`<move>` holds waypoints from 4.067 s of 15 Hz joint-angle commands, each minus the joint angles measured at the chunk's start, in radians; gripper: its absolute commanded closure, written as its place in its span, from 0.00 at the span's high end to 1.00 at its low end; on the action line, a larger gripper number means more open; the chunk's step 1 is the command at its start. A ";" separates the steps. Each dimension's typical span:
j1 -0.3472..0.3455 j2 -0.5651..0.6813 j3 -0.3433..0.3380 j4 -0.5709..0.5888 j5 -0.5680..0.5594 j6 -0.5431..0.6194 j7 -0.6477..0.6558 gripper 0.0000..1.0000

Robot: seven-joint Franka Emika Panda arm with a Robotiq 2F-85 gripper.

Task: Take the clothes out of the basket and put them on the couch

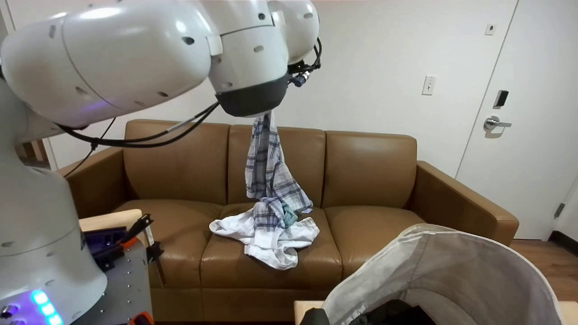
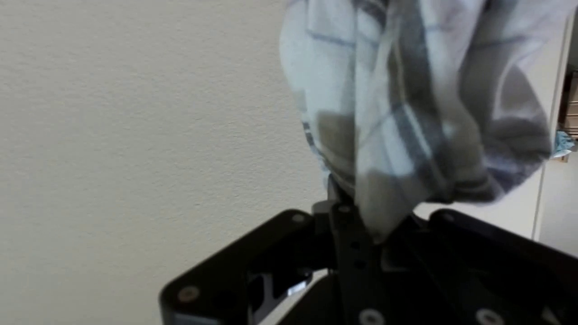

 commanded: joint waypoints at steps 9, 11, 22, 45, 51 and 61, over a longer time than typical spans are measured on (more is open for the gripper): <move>-0.118 -0.067 0.015 -0.167 0.074 0.188 0.013 0.06; -0.126 -0.190 -0.047 -0.153 0.071 0.202 0.092 0.06; -0.048 -0.516 -0.466 -0.511 0.105 0.396 0.364 0.05; 0.952 -0.520 -1.368 -0.391 0.248 0.447 0.889 0.05; 1.009 -0.398 -1.334 -0.231 0.238 0.389 0.882 0.31; 0.969 -0.547 -1.415 -0.152 0.306 0.201 0.980 0.88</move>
